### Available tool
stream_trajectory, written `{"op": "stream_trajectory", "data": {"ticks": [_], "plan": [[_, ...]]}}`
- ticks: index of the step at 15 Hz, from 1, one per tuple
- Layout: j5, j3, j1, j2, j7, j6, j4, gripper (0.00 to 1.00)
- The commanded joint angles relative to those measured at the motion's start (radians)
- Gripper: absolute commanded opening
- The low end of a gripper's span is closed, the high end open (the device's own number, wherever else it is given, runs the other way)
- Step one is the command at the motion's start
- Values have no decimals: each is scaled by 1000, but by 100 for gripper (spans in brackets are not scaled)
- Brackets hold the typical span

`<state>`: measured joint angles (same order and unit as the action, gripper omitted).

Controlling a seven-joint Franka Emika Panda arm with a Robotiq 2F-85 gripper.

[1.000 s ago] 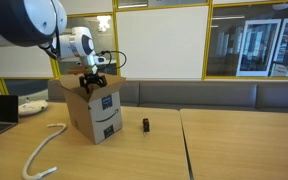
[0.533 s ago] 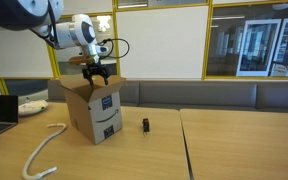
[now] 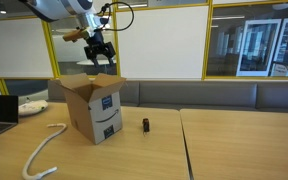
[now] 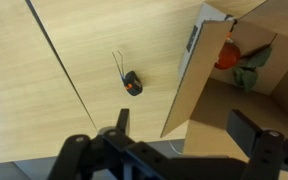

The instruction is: Put the objects on the table into the box.

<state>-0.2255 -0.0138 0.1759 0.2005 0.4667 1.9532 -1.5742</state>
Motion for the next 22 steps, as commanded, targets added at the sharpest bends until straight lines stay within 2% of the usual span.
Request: {"op": "stream_trajectory", "data": {"ticks": [1, 3, 5, 9, 12, 15, 22], "plan": [[13, -11, -65, -192, 27, 62, -244, 100], [49, -24, -117, -234, -9, 104, -343, 100], [90, -43, -166, -216, -61, 153, -387, 100], [176, -72, -232, -104, -218, 306, -410, 100], [193, -75, -252, -1, -257, 428, -400, 100], [245, -61, -263, 107, -328, 507, -355, 100], [264, 9, -288, 310, -625, 487, -144, 100]]}}
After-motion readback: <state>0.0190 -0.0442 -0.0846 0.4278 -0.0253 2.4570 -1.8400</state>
